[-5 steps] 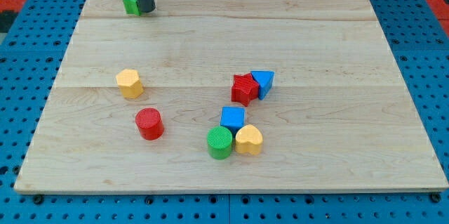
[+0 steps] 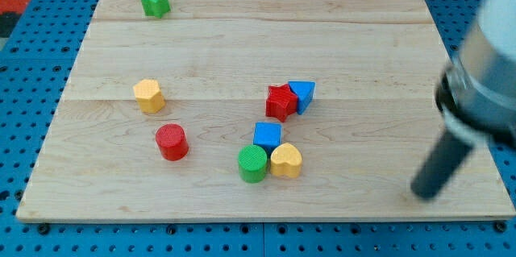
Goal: Place the yellow heart right to the green star
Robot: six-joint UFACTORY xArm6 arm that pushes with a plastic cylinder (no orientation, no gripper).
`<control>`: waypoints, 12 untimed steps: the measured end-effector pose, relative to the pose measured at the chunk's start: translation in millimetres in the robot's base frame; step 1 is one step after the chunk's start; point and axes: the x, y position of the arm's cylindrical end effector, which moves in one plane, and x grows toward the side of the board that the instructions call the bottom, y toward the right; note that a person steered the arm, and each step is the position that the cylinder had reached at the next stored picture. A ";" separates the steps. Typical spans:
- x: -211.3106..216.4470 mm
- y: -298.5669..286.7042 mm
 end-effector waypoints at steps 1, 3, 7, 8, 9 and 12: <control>-6.9 -56.2; -26.4 -163.1; -141.4 -81.3; -184.1 -82.5; -228.8 -102.8; -338.2 -173.9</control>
